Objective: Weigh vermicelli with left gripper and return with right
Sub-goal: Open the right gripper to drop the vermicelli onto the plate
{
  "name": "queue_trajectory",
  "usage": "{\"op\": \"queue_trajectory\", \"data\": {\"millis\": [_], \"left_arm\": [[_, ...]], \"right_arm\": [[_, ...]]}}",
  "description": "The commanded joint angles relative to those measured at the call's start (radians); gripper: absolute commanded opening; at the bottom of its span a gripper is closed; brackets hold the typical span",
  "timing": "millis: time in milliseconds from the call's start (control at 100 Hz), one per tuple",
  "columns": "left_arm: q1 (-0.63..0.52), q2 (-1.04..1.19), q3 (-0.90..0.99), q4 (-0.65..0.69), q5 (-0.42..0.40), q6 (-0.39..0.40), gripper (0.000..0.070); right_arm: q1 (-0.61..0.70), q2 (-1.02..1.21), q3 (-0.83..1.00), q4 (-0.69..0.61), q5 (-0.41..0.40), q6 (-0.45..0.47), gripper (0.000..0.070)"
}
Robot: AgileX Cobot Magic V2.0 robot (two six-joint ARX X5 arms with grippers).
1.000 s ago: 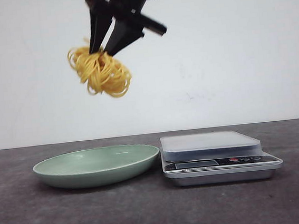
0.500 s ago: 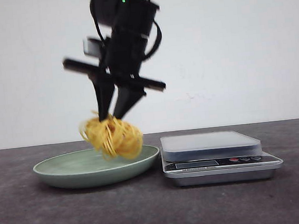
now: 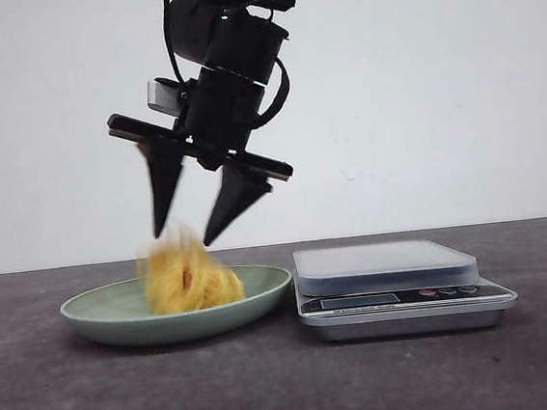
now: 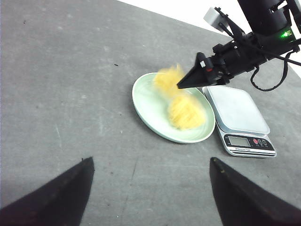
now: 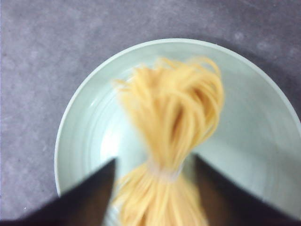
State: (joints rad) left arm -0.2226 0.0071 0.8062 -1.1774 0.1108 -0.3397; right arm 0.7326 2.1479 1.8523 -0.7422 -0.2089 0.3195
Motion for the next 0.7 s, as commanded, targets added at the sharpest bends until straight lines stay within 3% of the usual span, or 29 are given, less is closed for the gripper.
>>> {"op": "queue_trajectory", "data": {"millis": [0, 210, 390, 560, 690], "left_arm": [[0.001, 0.000, 0.006, 0.014, 0.003, 0.011, 0.0461], [0.001, 0.000, 0.006, 0.014, 0.002, 0.014, 0.0461], [0.001, 0.000, 0.006, 0.016, 0.002, 0.013, 0.0461], [0.001, 0.000, 0.006, 0.019, 0.002, 0.014, 0.0461], [0.001, 0.000, 0.006, 0.019, 0.002, 0.014, 0.0461]], "right_arm": [[0.011, 0.023, 0.027, 0.008, 0.000, 0.006, 0.0476], [0.008, -0.015, 0.028, -0.005, 0.013, -0.012, 0.0463], [0.007, -0.139, 0.028, -0.036, 0.136, -0.085, 0.0462], [-0.004, -0.329, 0.028, -0.084, 0.199, -0.145, 0.0462], [-0.005, -0.496, 0.028, -0.160, 0.324, -0.207, 0.0462]]}}
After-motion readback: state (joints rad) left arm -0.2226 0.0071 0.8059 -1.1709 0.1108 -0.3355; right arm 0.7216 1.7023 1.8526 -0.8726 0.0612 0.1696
